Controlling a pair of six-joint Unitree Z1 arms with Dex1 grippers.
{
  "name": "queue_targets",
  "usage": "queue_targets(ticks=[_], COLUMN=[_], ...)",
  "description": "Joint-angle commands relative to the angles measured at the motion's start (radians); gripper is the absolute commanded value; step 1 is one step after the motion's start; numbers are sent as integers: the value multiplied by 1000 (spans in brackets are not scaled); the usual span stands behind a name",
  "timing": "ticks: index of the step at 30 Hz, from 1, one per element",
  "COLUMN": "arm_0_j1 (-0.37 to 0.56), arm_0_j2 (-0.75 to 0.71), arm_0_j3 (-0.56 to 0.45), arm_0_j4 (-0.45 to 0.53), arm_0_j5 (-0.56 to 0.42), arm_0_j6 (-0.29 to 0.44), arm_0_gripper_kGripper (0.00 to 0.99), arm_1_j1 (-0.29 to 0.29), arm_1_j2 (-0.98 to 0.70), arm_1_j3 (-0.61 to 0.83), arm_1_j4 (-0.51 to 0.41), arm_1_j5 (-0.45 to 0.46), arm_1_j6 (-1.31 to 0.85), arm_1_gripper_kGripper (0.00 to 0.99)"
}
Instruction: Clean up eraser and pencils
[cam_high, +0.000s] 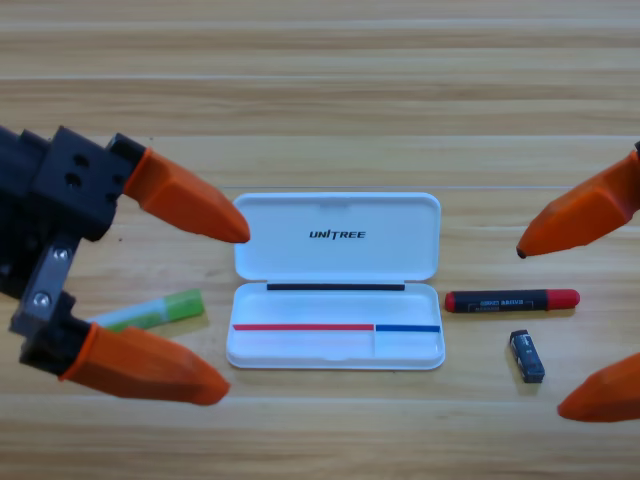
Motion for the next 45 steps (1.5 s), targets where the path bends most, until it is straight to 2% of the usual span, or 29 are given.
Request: queue_targets(ticks=[1, 6, 11, 13, 15, 17, 21, 23, 27, 31, 35, 37, 39, 42, 45], arm_0_j1=[-16, -16, -16, -16, -14, -14, 50, 114, 252, 406, 496, 516, 521, 521, 496], arm_0_j2=[12, 13, 7, 2, 7, 27, 55, 82, 168, 306, 404, 450, 501, 571, 599], arm_0_j3=[9, 14, 17, 14, -18, -72, -195, -271, -432, -558, -543, -523, -506, -474, -409], arm_0_j4=[8, 8, 8, 18, 61, 126, 249, 330, 487, 628, 643, 643, 642, 628, 561], arm_0_j5=[7, 7, 12, 25, 42, 113, 248, 271, 321, 328, 371, 380, 387, 384, 386], arm_0_j6=[7, 7, 15, 16, 29, 59, 113, 162, 262, 362, 431, 438, 438, 423, 382], arm_0_gripper_kGripper=[925, 940, 939, 939, 945, 954, 963, 963, 963, 977, 977, 976, 974, 968, 968], arm_1_j1=[27, 27, 14, -36, -113, -151, -157, -157, -157, -157, -157, -153, -147, -147, -142], arm_1_j2=[38, 17, -46, -86, -120, -127, -126, -126, -81, 55, 199, 267, 334, 416, 462], arm_1_j3=[40, 43, 60, 72, 74, 72, 106, 135, 163, 163, 157, 152, 146, 140, 143], arm_1_j4=[-12, -12, -12, -8, 9, 25, 26, 26, 26, 26, 26, 19, 11, -18, -67], arm_1_j5=[-7, -25, -93, -104, -119, -182, -456, -509, -521, -516, -504, -495, -461, -475, -490], arm_1_j6=[6, 29, 89, 118, 162, 210, 354, 402, 529, 681, 747, 790, 844, 876, 894], arm_1_gripper_kGripper=[983, 983, 983, 983, 983, 983, 983, 983, 983, 983, 986, 988, 988, 988, 988])
